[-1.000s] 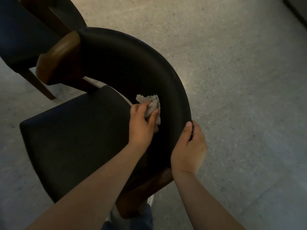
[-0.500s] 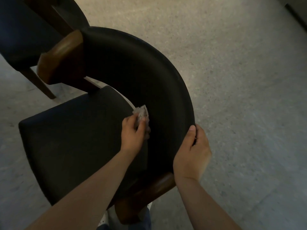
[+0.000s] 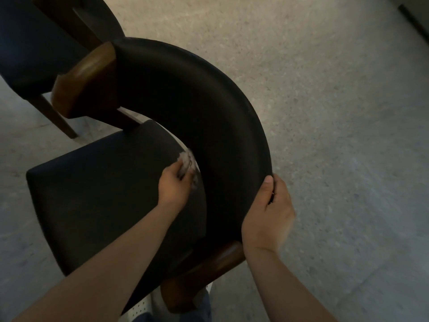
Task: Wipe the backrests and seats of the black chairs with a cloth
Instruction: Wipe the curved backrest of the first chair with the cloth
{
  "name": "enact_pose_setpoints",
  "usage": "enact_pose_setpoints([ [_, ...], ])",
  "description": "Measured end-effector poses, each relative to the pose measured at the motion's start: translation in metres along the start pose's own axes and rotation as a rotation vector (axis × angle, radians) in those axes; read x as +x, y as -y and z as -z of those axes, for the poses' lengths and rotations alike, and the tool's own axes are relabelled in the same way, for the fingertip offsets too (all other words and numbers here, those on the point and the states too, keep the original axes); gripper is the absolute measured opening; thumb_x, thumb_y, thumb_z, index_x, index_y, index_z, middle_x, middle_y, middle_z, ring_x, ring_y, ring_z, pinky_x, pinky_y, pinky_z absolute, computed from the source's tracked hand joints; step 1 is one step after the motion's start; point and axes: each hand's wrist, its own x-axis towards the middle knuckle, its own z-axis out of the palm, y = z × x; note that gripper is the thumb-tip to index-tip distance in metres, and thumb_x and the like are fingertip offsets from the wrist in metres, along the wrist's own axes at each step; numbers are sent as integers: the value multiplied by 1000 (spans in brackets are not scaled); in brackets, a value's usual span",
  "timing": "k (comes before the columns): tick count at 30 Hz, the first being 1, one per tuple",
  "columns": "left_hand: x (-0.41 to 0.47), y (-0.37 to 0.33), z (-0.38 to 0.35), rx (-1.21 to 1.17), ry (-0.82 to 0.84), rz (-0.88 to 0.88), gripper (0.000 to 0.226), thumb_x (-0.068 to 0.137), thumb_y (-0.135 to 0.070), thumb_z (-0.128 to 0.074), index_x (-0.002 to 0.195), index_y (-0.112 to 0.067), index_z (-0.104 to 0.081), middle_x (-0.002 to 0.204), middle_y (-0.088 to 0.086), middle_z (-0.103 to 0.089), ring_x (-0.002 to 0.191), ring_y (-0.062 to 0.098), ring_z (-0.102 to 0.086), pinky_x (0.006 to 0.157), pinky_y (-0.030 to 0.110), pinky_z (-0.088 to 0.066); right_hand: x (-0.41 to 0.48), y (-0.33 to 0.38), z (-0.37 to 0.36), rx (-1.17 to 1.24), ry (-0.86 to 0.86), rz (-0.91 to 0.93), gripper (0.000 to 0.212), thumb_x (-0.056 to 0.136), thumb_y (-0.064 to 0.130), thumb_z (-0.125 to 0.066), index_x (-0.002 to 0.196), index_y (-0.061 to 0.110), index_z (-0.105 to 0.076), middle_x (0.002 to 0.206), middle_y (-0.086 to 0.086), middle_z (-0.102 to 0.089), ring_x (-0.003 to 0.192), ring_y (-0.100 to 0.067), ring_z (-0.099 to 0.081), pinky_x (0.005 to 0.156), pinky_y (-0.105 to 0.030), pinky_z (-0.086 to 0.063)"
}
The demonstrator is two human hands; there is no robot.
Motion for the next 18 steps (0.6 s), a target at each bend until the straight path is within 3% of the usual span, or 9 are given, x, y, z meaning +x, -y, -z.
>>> enact_pose_setpoints([
  [1,-3,-6,2,-11,-18,-85,44,96,-28,-57,138,-31,-47,127,-5,-54,107,7,-60,89,30,-54,0,0,0,-1,2,-3,44,101,41,-33,117,16,-65,98,4,-68,82,-6,-61,64,-9,-40],
  [3,-16,-27,3,-42,-25,-254,36,97,-28,-56,131,-37,-49,124,-10,-51,105,-4,-57,85,18,-53,-1,0,0,-8,1,-7,43,101,39,-34,119,15,-64,101,3,-68,84,-7,-61,64,-7,-38],
  [5,-31,-56,0,-36,-22,-413,36,97,-24,-57,132,-30,-51,123,-9,-48,104,-10,-53,83,5,-46,-1,1,0,-7,-8,-13,43,103,40,-34,121,14,-64,106,2,-68,89,-9,-61,67,-8,-38],
  [9,-49,-105,-12,1,16,-645,44,95,-20,-61,138,-14,-51,127,-4,-40,105,-15,-47,81,0,-41,-1,3,-2,-17,-28,-4,51,99,44,-30,123,13,-63,112,0,-68,96,-12,-62,75,-22,-45],
  [13,-45,-124,-31,216,33,-866,43,92,-25,-66,133,-15,-58,120,-2,-38,106,4,-45,93,12,-40,-1,3,-2,3,-27,12,51,98,43,-30,121,12,-64,110,-1,-69,91,-12,-62,73,-25,-45],
  [15,-36,-123,-39,380,-1,-943,40,90,-27,-67,128,-15,-63,115,6,-46,103,20,-47,89,27,-45,0,3,-2,-5,-24,8,50,98,41,-31,121,12,-64,110,-1,-69,90,-13,-62,72,-23,-42],
  [18,-27,-123,-43,409,-44,-959,37,89,-26,-68,124,-14,-66,105,7,-48,94,23,-49,79,37,-50,-1,3,-2,-13,-24,6,49,98,40,-32,121,11,-64,108,-1,-68,85,-5,-54,67,-16,-37],
])
